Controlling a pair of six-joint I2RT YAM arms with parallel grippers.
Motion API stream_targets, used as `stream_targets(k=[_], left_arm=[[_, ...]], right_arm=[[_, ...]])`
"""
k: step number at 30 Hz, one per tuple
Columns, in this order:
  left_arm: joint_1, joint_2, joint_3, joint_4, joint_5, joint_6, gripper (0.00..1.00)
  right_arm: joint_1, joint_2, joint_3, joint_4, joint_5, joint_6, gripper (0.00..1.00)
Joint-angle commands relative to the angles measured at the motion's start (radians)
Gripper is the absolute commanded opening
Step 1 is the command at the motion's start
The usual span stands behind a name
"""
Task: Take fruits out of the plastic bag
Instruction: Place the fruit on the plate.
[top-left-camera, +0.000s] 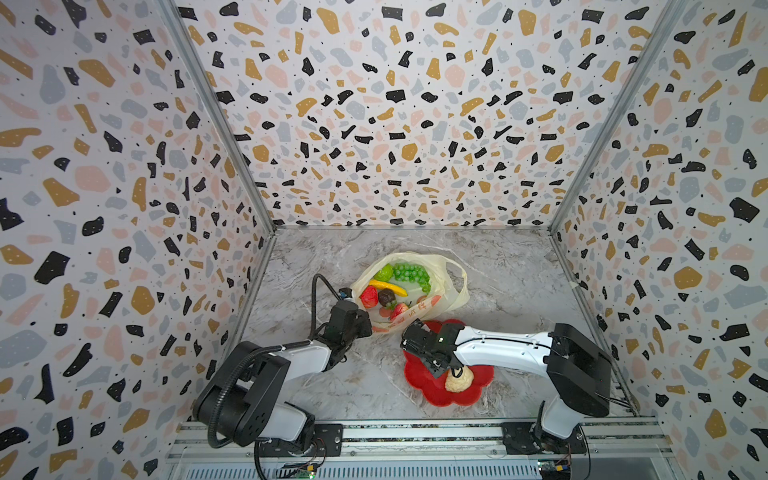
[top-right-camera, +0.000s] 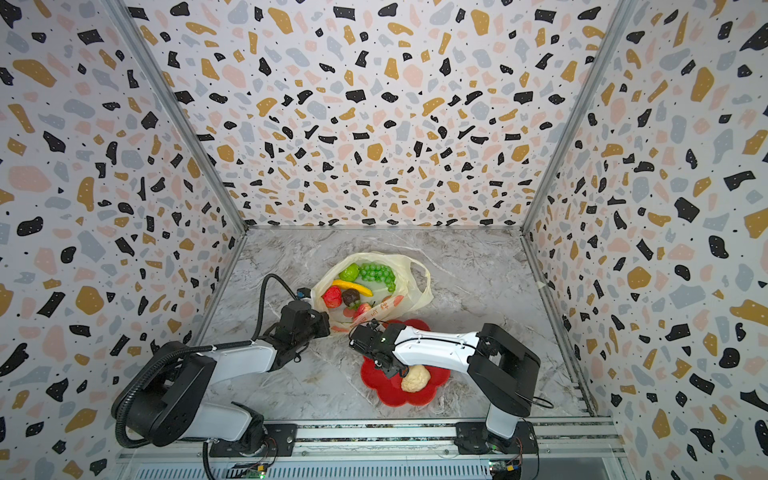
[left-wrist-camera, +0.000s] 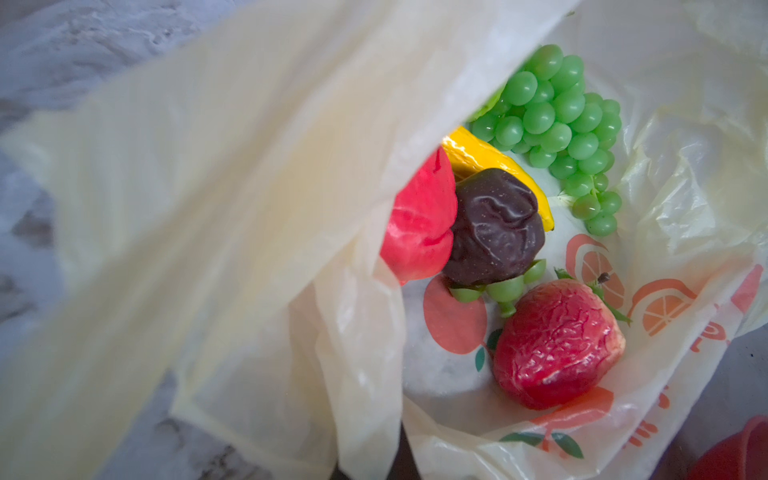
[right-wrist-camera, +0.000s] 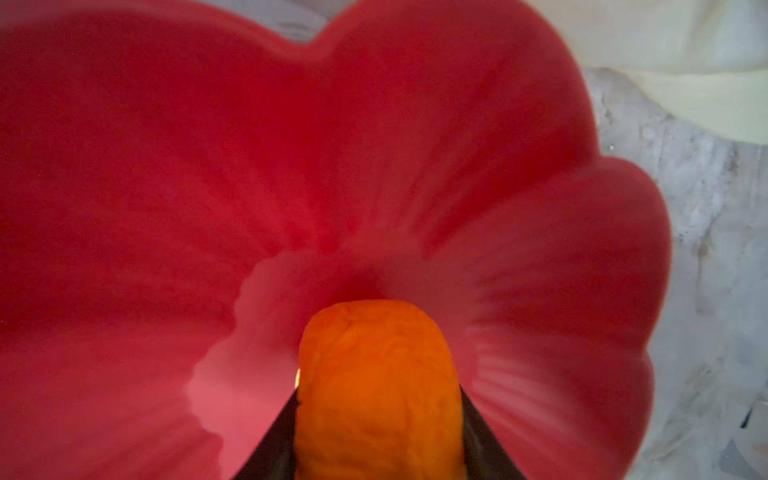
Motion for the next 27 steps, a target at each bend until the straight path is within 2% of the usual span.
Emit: stream_targets(k=[1,10,18,27], left_arm=[[0.008,0.002,-0.003,0.029,-0.003,0.005,0.03],[0.011,0.002,-0.004,0.027,-0.004,0.008,0.03],[0.013,0.008,-0.003,0.027,-0.002,0.009,0.03],[0.013,0.011,-0.003,0.029,0.000,0.008,0.03]], right_arm=[[0.003,0.020,0.028,-0.070,0.085,0.039,0.44],[0.016,0.067,0.047,-0.076,0.106,0.049,0.46],[0.051,0.079,0.068,-0.073,0.086,0.047,0.64],[0.086,0.080,0.098,-0.093,0.077,0.057,0.67]])
